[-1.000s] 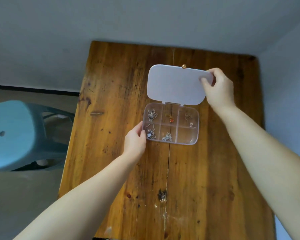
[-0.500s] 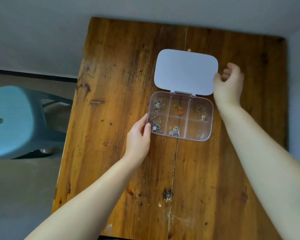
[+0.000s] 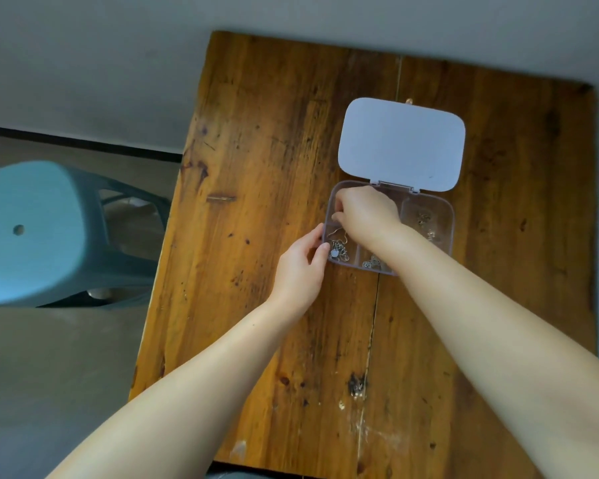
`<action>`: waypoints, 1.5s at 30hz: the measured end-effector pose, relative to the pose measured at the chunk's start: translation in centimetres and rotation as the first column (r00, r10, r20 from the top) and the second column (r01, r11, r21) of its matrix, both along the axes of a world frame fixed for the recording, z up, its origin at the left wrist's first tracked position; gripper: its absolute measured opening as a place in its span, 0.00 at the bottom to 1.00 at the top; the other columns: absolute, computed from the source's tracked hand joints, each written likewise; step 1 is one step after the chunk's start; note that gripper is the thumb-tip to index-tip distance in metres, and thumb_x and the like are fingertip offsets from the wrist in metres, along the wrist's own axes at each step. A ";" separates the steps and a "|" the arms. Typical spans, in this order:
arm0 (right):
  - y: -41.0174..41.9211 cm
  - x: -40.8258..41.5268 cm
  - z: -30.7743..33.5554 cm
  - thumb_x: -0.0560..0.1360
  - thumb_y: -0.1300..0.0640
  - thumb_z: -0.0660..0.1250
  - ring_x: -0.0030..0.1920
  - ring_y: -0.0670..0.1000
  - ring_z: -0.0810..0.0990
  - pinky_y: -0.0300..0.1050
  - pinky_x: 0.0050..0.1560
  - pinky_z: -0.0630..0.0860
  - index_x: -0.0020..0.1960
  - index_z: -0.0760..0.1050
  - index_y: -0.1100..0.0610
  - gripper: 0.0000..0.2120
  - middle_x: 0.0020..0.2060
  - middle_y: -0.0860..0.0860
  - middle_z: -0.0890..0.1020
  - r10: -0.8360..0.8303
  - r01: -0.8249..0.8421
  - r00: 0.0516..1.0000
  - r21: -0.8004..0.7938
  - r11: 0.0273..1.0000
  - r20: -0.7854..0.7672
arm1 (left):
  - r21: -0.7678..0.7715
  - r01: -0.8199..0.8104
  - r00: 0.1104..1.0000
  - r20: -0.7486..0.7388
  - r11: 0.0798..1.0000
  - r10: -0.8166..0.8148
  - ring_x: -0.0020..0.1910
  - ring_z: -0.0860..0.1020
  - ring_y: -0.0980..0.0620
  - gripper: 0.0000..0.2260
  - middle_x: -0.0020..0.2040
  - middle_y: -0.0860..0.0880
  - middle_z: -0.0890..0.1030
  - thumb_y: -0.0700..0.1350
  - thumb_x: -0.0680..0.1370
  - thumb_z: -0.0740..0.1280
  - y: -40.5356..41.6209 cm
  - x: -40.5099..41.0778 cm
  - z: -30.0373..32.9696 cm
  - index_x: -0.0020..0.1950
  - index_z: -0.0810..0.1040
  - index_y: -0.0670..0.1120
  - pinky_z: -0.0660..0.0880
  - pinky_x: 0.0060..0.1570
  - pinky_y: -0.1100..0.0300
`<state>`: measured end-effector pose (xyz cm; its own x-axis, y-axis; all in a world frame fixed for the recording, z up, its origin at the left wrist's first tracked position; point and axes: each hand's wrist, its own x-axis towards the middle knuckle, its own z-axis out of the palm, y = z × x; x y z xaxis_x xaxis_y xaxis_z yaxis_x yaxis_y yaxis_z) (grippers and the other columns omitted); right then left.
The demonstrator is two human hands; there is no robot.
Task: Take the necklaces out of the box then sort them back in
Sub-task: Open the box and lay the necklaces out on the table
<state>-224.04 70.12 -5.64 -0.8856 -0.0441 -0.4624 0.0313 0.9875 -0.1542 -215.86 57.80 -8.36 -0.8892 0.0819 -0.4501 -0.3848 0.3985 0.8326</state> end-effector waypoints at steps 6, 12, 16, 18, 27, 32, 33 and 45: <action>-0.3 -0.6 0.9 0.76 0.63 0.62 0.48 0.57 0.79 0.47 0.44 0.75 0.54 0.76 0.59 0.08 0.50 0.57 0.80 -0.107 0.114 0.992 -0.113 0.987 0.064 | 0.033 0.048 0.999 0.013 0.998 -0.048 0.63 0.72 0.58 0.18 0.66 0.53 0.76 0.45 0.81 0.59 -0.5 -0.6 0.5 0.71 0.68 0.50 0.68 0.63 0.61; 2.3 2.9 5.6 0.76 0.64 0.64 0.39 0.48 0.79 0.37 0.38 0.80 0.54 0.79 0.60 0.09 0.39 0.54 0.78 -0.498 0.543 0.810 -0.714 0.441 0.309 | -0.024 0.113 0.975 -0.189 0.993 -0.115 0.68 0.64 0.60 0.24 0.72 0.51 0.67 0.42 0.79 0.63 -0.9 -2.4 2.6 0.74 0.60 0.52 0.63 0.64 0.63; 3.3 5.3 8.4 0.75 0.63 0.68 0.39 0.48 0.83 0.40 0.39 0.81 0.48 0.81 0.57 0.05 0.41 0.53 0.83 -0.398 0.580 0.778 -0.799 0.156 0.487 | -0.002 0.364 0.896 -0.273 0.932 -0.350 0.65 0.66 0.61 0.13 0.70 0.52 0.69 0.45 0.78 0.64 0.1 -3.6 5.3 0.63 0.74 0.49 0.62 0.56 0.76; 3.6 6.1 8.9 0.75 0.62 0.67 0.39 0.48 0.84 0.40 0.38 0.81 0.48 0.80 0.56 0.05 0.38 0.50 0.84 -0.382 0.583 0.768 -0.808 0.086 0.514 | 0.030 0.392 0.896 -0.238 0.920 -0.374 0.54 0.73 0.64 0.07 0.58 0.53 0.78 0.47 0.79 0.63 0.1 -3.8 6.2 0.52 0.79 0.47 0.67 0.48 0.72; 3.5 9.3 7.7 0.77 0.65 0.61 0.36 0.47 0.81 0.38 0.33 0.79 0.46 0.75 0.56 0.07 0.36 0.51 0.83 -0.260 0.615 0.708 -0.755 -0.230 0.656 | 0.172 0.198 0.977 -0.120 0.965 -0.179 0.33 0.76 0.56 0.13 0.32 0.49 0.79 0.44 0.81 0.60 -4.6 -1.7 8.9 0.40 0.77 0.40 0.73 0.40 0.65; 2.3 11.2 6.5 0.74 0.63 0.64 0.30 0.45 0.74 0.36 0.30 0.75 0.48 0.78 0.57 0.06 0.31 0.50 0.78 -0.148 0.647 0.713 -0.724 -0.240 0.686 | 0.034 0.125 0.992 0.018 0.992 -0.126 0.35 0.73 0.53 0.15 0.31 0.50 0.74 0.52 0.79 0.62 -8.8 -0.4 7.0 0.34 0.74 0.48 0.74 0.44 0.58; 2.0 11.7 6.2 0.75 0.64 0.64 0.30 0.45 0.75 0.36 0.30 0.76 0.52 0.78 0.57 0.08 0.32 0.50 0.78 -0.163 0.656 0.716 -0.734 -0.178 0.679 | -0.006 0.104 0.994 0.038 0.995 -0.104 0.35 0.74 0.52 0.16 0.31 0.50 0.74 0.54 0.78 0.62 -9.7 -0.3 6.5 0.33 0.73 0.48 0.75 0.45 0.57; -9.7 19.8 0.0 0.77 0.59 0.66 0.35 0.46 0.85 0.35 0.32 0.78 0.47 0.77 0.58 0.03 0.39 0.50 0.86 -0.404 0.884 0.467 -0.412 0.219 0.787 | -0.193 -0.030 0.999 -0.048 0.981 0.022 0.35 0.76 0.52 0.13 0.34 0.50 0.78 0.52 0.79 0.63 -10.8 -4.1 2.2 0.38 0.75 0.45 0.76 0.41 0.55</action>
